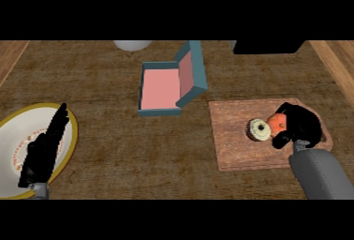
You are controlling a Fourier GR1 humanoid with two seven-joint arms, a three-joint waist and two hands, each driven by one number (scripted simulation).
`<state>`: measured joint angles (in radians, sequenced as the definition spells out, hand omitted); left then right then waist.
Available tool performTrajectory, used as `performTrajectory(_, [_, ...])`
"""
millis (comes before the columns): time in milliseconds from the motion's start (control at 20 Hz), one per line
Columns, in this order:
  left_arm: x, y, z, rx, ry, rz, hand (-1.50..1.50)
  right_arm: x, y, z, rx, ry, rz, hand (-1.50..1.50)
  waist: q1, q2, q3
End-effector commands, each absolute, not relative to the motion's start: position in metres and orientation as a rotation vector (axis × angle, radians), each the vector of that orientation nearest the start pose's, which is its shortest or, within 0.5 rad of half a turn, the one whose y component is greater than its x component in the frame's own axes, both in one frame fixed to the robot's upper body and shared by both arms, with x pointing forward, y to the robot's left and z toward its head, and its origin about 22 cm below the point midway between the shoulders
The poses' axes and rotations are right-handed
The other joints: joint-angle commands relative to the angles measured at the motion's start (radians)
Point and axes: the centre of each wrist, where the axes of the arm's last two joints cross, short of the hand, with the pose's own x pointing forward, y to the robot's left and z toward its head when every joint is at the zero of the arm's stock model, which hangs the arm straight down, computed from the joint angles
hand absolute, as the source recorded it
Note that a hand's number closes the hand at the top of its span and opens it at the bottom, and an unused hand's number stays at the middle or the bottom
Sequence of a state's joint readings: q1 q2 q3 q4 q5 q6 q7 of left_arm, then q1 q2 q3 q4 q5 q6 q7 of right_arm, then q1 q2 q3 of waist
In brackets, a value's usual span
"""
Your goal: Pick the squash from the cutting board and place it in the cardboard box
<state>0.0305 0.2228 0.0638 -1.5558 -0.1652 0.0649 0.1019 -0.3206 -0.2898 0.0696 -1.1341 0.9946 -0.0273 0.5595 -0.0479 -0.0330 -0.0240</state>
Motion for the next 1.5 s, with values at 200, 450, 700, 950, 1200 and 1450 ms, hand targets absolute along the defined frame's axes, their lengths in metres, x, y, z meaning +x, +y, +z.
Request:
performTrajectory(200, [0.234, 0.298, 0.008, 0.405, -1.427, -0.178, 0.00, 0.273, -0.159, 0.033, -1.311, -0.752, 0.587, 1.50, 0.008, 0.014, 0.019])
performTrajectory(450, [0.224, 0.287, 0.007, 0.379, -1.415, -0.180, 0.00, 0.229, -0.129, 0.095, -1.299, -0.927, 0.484, 1.50, 0.028, 0.021, 0.023])
performTrajectory(700, [0.234, 0.287, 0.004, 0.399, -1.442, -0.201, 0.00, 0.220, -0.108, 0.148, -1.219, -1.312, 0.345, 1.50, 0.040, 0.029, 0.023])
performTrajectory(950, [0.247, 0.292, 0.015, 0.371, -1.454, -0.204, 0.00, 0.214, -0.067, 0.181, -1.194, -1.461, 0.371, 1.50, 0.056, 0.032, 0.023])
performTrajectory(1200, [0.252, 0.293, 0.007, 0.383, -1.462, -0.213, 0.00, 0.265, -0.058, 0.202, -1.163, -1.488, 0.343, 1.50, 0.061, 0.036, 0.023])
performTrajectory(1450, [0.241, 0.280, 0.021, 0.364, -1.461, -0.224, 0.00, 0.299, -0.042, 0.214, -1.166, -1.414, 0.352, 1.50, 0.074, 0.035, 0.024])
